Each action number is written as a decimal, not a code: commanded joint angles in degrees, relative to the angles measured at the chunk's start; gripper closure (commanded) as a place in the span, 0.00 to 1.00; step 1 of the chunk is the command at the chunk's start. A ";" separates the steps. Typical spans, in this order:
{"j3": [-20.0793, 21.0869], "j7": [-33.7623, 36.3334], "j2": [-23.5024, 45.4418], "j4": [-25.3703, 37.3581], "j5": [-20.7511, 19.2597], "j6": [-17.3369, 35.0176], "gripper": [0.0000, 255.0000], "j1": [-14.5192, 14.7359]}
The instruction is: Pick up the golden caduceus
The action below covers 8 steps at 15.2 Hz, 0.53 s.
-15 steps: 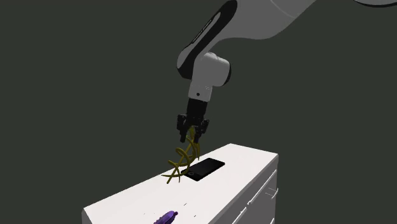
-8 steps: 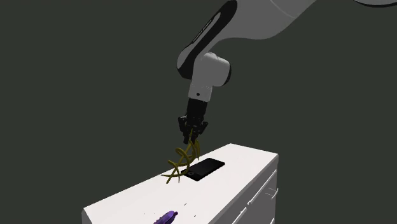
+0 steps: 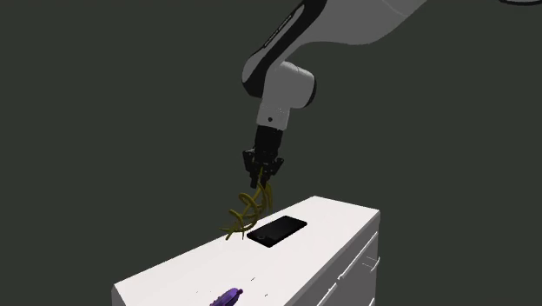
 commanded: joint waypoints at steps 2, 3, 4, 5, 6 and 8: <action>-0.19 0.60 -0.61 1.50 -0.49 -1.91 1.00 -0.04; -0.24 0.82 -0.78 2.02 -0.64 -2.57 1.00 -0.05; -0.28 1.03 -0.95 2.56 -0.78 -3.24 1.00 -0.06; -0.33 1.24 -1.10 3.12 -0.92 -3.91 1.00 -0.08; -0.37 1.45 -1.24 3.69 -1.05 -4.58 1.00 -0.10; -0.45 1.85 -1.48 4.89 -1.28 -5.95 1.00 -0.15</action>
